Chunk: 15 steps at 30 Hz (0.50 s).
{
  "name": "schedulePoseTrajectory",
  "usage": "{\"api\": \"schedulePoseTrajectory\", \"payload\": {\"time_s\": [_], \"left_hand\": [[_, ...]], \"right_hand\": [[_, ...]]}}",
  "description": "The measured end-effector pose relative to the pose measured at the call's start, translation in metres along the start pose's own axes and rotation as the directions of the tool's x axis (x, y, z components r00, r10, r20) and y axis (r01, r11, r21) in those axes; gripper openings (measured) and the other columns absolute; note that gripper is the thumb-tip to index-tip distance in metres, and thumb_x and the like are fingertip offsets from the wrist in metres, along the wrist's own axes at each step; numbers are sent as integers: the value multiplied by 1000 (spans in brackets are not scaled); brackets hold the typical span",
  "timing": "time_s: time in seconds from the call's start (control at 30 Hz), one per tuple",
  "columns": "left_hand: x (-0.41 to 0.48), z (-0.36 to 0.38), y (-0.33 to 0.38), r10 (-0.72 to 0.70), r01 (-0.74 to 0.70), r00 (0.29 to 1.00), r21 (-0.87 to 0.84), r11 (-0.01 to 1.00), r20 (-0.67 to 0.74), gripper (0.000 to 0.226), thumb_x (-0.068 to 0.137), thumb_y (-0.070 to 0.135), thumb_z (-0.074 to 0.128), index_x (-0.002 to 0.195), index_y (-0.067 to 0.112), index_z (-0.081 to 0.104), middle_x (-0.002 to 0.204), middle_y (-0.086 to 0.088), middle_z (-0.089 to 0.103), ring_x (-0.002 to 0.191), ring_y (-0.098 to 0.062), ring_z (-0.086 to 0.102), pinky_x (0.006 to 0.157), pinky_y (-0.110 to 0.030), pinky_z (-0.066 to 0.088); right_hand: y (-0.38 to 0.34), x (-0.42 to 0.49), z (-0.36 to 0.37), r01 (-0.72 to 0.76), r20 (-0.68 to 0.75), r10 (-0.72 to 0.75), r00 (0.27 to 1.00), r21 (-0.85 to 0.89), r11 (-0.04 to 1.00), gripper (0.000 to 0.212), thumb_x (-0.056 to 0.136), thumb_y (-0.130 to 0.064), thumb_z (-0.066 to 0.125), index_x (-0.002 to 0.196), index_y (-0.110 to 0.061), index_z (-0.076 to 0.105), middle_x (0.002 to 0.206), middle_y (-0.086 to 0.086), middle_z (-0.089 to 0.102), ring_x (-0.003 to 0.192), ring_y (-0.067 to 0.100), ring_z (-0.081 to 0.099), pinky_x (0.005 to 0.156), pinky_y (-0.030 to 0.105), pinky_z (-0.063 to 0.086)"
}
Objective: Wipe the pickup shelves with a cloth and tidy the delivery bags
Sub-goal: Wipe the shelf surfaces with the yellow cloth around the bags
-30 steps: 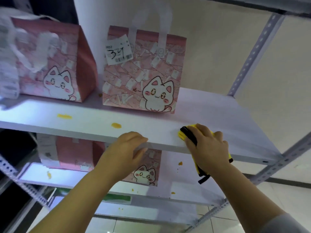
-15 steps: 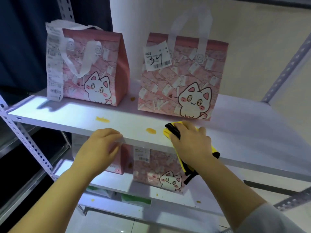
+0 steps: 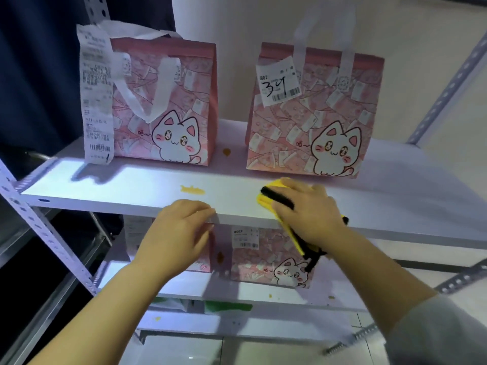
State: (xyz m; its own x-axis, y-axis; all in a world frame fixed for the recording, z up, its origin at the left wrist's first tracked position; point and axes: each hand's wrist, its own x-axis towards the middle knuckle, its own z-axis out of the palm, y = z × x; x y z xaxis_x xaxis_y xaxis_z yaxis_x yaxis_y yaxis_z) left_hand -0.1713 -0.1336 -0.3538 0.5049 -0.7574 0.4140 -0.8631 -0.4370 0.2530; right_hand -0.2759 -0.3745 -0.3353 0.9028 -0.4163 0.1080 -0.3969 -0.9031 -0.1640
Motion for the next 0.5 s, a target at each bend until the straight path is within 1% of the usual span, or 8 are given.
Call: {"api": "schedulePoseTrajectory", "payload": {"time_s": [0.07,0.13,0.17,0.23,0.3,0.33,0.43,0.5], "left_hand": [[-2,-3,-9,1,-1,1000,7,1000,-4,29,74,8,73,103,8,70,103,-6,70,92,-32,63,83,-46,50],[-2,-4,-13,24,-24,1000,8,1000,-5,29,74,8,73,103,9,70,103,-5,70,89,-32,63,83,-43,49],[-2,-3,-13,32,-32,999,5,999,-4,28,74,8,72,103,9,70,103,-5,70,87,-32,63,82,-42,49],[-1,-5,-13,45,-45,999,1,999,-3,26,75,8,69,101,11,70,103,-3,70,85,-31,63,82,-41,49],[2,-8,-14,42,-42,999,-9,999,3,23,77,8,66,98,13,71,103,-1,70,85,-30,62,81,-39,49],[3,-9,-14,30,-30,1000,-23,999,8,22,78,9,65,98,15,71,102,1,70,86,-29,62,80,-38,48],[9,-12,-16,-2,3,1000,-75,997,3,20,83,13,60,99,18,69,101,3,69,93,-25,60,80,-35,47],[17,-13,-15,-19,18,1000,-107,994,-9,20,87,19,57,104,18,68,105,4,67,100,-22,59,82,-34,48]], "right_hand": [[3,0,-1,-144,-5,144,990,-9,990,46,89,-64,30,134,-54,33,152,-18,25,123,33,33,94,48,35],[-12,3,3,-196,-23,194,981,-84,977,47,89,-64,31,135,-53,33,153,-15,23,124,36,31,93,49,32],[-24,4,6,-172,-31,169,985,-119,978,47,90,-64,30,135,-53,31,154,-14,22,125,38,30,93,49,31],[-49,3,16,-41,-33,36,999,-152,987,46,90,-64,30,136,-54,27,155,-13,20,124,38,29,92,49,30],[-60,-2,20,89,-19,-93,995,-148,985,48,91,-64,31,137,-53,25,155,-14,20,121,36,30,91,48,30],[-59,-4,17,131,-13,-134,991,-137,982,49,91,-63,32,138,-52,25,155,-15,21,118,35,31,91,47,32],[-39,-12,3,183,3,-184,983,-78,980,46,92,-57,39,137,-53,30,151,-21,26,109,30,38,89,40,39],[-22,-18,-5,131,12,-130,991,-36,991,45,92,-52,42,136,-51,33,147,-21,30,108,27,40,89,40,42]]}}
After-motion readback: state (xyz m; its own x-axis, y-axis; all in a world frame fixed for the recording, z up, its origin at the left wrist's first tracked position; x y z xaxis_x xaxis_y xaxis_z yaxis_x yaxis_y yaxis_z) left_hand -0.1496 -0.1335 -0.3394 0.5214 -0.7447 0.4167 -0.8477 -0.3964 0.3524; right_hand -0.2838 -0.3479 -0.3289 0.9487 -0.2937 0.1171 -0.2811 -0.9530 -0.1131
